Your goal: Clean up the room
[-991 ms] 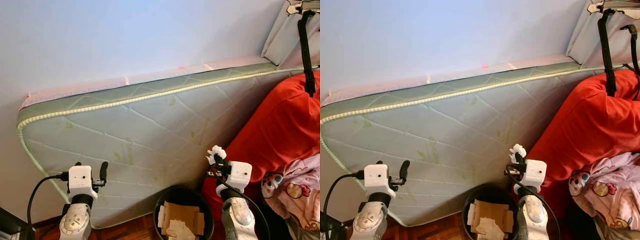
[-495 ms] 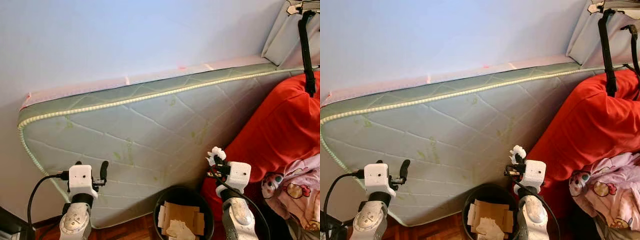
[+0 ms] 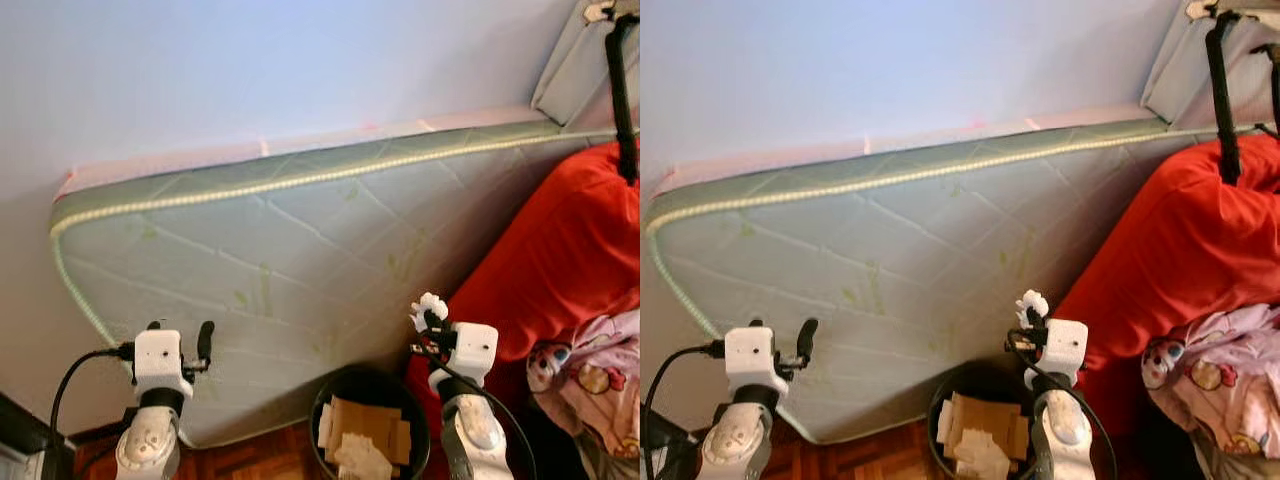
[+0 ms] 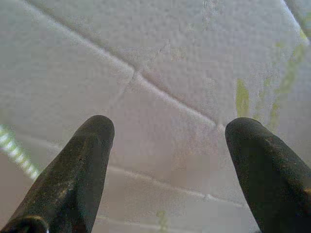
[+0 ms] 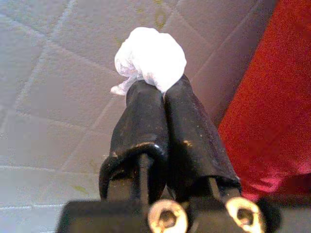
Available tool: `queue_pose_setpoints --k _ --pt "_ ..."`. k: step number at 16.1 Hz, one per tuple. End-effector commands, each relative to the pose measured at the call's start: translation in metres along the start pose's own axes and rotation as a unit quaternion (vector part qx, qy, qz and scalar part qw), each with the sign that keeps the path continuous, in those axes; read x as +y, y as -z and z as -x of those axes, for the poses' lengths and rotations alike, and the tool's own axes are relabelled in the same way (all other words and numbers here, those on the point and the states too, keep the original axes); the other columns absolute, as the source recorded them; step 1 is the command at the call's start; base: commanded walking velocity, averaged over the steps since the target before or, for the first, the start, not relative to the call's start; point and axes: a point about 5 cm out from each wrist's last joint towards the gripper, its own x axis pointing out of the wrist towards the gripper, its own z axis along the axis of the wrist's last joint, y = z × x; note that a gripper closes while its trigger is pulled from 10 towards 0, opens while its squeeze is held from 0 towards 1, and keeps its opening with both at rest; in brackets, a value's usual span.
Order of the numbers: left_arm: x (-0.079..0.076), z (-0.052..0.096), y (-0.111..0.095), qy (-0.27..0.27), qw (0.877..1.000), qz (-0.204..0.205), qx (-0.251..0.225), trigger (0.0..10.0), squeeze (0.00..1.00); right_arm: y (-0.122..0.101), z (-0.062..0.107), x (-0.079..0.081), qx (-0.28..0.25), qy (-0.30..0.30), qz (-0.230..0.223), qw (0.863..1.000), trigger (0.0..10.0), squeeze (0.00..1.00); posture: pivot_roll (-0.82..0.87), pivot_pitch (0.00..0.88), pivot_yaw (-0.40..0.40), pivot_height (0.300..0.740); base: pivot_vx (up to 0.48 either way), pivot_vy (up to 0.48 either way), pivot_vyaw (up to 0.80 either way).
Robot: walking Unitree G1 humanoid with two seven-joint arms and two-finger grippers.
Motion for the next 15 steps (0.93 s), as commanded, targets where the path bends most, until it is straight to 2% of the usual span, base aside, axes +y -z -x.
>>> queue_pose_setpoints --k 1,3,6,15 --pt "-0.0027 -0.0001 -0.0033 0.005 1.0 -0.005 -0.004 10.0 0.0 -0.002 -0.0005 -0.0015 0.0 0.001 0.005 1.0 10.0 0.0 0.0 0.0 -0.055 0.672 0.0 0.0 0.0" --pt "-0.0024 0.0003 -0.0029 0.005 1.0 -0.006 -0.003 10.0 0.0 0.0017 -0.0005 -0.0008 0.014 0.002 0.005 1.0 10.0 0.0 0.0 0.0 -0.055 0.672 0.0 0.0 0.0" --pt "-0.0027 0.0001 -0.0029 0.006 1.0 -0.006 -0.002 10.0 0.0 -0.0003 0.0004 0.0005 0.0 -0.001 0.005 1.0 10.0 0.0 0.0 0.0 -0.056 0.667 0.0 0.0 0.0" --pt "-0.0078 0.0009 0.0 0.019 1.0 -0.003 0.006 10.0 0.0 0.0028 -0.0001 0.0025 0.011 -0.006 0.004 1.0 10.0 0.0 0.01 0.0 -0.059 0.667 0.0 0.0 0.0"
